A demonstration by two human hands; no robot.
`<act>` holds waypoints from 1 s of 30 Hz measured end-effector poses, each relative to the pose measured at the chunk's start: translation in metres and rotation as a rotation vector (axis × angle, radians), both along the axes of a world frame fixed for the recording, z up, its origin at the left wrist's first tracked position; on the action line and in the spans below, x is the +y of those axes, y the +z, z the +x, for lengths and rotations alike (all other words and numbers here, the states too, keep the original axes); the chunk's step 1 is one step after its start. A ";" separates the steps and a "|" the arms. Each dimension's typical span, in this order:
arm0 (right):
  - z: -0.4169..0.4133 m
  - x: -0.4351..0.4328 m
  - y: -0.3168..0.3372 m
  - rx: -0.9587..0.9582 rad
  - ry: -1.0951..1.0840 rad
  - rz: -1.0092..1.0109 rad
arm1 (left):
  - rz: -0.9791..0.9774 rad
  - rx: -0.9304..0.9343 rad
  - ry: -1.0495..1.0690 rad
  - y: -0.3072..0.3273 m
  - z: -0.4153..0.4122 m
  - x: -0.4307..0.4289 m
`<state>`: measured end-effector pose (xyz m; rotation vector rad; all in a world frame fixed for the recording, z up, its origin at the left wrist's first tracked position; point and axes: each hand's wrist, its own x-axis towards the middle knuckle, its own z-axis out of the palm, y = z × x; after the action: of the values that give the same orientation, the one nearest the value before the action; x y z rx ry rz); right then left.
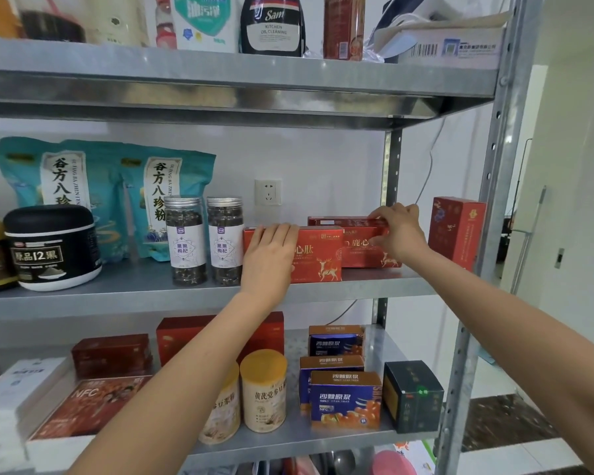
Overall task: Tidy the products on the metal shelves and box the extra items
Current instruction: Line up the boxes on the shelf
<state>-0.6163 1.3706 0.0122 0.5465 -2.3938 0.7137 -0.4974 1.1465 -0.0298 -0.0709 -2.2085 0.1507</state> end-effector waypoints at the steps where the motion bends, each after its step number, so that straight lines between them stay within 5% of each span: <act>1: 0.002 0.000 0.002 0.013 0.004 -0.013 | -0.001 -0.002 -0.001 0.000 0.000 0.000; 12: 0.033 0.005 0.037 0.255 -0.005 -0.213 | 0.080 -0.058 -0.088 0.004 -0.001 -0.006; 25: 0.097 0.005 0.031 0.785 0.162 -0.192 | 0.658 0.176 -0.604 0.051 0.033 0.017; 30: 0.116 0.019 0.035 0.620 0.331 -0.341 | 0.825 0.107 -0.756 0.063 0.053 0.019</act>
<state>-0.5004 1.3893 0.0476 0.8764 -1.5873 0.9099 -0.4443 1.1656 0.0332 -0.4089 -1.8385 -1.1241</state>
